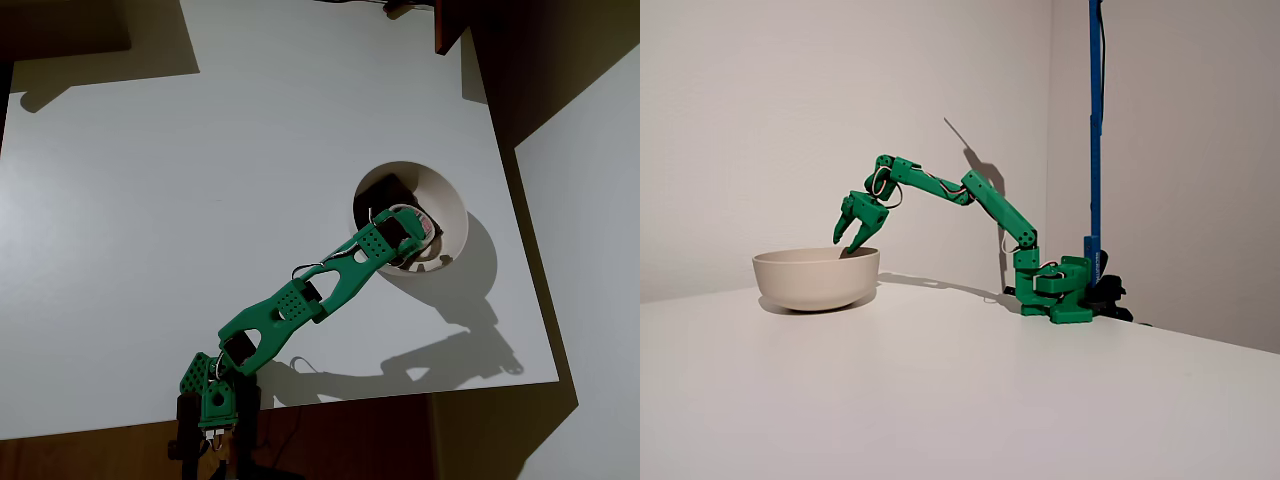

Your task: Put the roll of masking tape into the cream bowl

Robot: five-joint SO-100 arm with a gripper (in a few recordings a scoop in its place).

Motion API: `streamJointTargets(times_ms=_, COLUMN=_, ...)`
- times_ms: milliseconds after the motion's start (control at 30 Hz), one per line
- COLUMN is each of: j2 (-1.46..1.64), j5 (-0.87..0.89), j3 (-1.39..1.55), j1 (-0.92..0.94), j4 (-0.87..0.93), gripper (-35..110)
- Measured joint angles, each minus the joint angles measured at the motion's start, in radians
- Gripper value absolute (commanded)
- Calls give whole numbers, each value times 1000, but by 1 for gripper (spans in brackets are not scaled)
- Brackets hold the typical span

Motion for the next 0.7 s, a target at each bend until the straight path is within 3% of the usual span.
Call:
streamJointTargets(times_ms=33, j2=0, j5=6, j3=0, j1=0, j4=0, gripper=-8)
streamJointTargets(times_ms=333, j2=55, j5=91, j3=-6, j1=-23, j4=74, gripper=-8)
streamJointTargets(times_ms=700, j2=364, j5=74, j3=-9, j1=-262, j4=308, gripper=-8)
